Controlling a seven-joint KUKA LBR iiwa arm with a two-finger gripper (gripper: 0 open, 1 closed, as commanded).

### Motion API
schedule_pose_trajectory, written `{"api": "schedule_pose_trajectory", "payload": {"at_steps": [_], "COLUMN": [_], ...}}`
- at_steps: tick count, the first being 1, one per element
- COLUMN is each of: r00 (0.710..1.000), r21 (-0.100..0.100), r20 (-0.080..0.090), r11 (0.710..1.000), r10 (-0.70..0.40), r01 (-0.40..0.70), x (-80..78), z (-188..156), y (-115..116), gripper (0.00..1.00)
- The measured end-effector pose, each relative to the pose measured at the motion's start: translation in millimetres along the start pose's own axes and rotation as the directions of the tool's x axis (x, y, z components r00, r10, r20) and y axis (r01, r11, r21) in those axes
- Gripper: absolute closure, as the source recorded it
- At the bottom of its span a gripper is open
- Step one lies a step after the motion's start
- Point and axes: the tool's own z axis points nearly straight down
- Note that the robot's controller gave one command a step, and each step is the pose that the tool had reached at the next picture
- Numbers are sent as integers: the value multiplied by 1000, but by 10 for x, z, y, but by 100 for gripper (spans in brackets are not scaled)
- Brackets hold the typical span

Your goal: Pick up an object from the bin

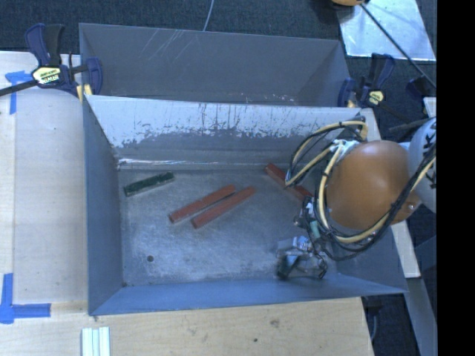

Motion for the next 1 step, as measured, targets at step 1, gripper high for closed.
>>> {"api": "schedule_pose_trajectory", "payload": {"at_steps": [1], "r00": [1000], "r21": [0], "r20": [0], "r11": [1000], "r10": [0], "r01": [0], "x": [0], "z": [0], "y": [0], "gripper": [100]}}
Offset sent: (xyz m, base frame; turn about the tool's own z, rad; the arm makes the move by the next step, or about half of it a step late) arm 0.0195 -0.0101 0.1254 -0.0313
